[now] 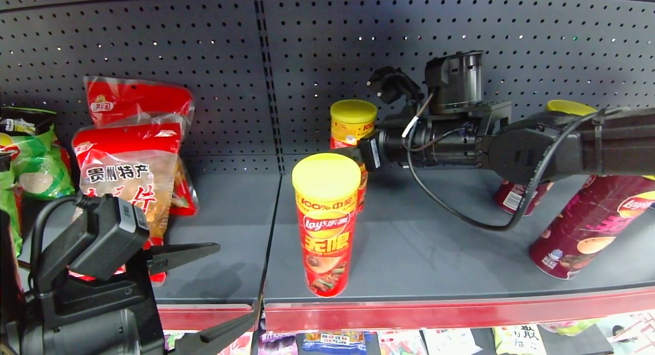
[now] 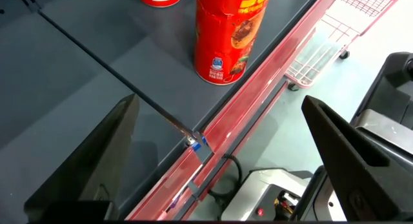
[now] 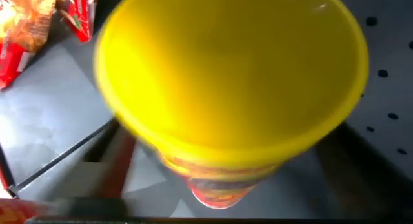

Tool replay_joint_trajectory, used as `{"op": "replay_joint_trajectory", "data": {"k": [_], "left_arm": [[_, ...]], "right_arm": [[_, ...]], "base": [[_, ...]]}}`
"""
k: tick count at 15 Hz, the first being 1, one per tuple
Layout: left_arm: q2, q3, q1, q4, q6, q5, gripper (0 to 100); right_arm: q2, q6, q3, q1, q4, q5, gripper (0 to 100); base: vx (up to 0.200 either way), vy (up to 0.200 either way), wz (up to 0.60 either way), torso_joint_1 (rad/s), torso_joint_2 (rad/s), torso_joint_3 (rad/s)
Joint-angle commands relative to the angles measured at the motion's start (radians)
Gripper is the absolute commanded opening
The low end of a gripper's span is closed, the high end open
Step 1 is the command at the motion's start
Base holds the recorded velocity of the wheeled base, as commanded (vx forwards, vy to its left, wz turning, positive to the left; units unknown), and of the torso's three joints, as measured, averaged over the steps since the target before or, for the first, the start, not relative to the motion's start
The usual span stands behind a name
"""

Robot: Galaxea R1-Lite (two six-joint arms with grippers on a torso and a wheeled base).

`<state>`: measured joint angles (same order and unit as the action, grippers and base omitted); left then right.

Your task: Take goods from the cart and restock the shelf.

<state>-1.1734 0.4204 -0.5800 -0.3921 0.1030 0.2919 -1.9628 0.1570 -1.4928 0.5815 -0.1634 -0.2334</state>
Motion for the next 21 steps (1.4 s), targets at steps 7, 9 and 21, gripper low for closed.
{"op": "replay_joint_trajectory", "data": {"k": [7,9,21], "left_arm": [[-0.055,0.029,0.0,-0.004,0.0,0.0,100],[-0.089,0.057,0.0,-0.005,0.0,0.0,100],[-0.336,0.167,0.062,-0.008,0.003,-0.137,100]], "right_arm": [[0.309,-0.007,0.364,0.004,0.004,0.042,100],[0.42,-0.008,0.479,0.004,0.002,0.042,100],[1.265,-0.01,1.083,-0.035,0.018,0.052,100]], "base": [[0.0,0.0,0.0,0.0,0.0,0.0],[0.0,0.0,0.0,0.0,0.0,0.0],[0.0,0.0,0.0,0.0,0.0,0.0]]}}
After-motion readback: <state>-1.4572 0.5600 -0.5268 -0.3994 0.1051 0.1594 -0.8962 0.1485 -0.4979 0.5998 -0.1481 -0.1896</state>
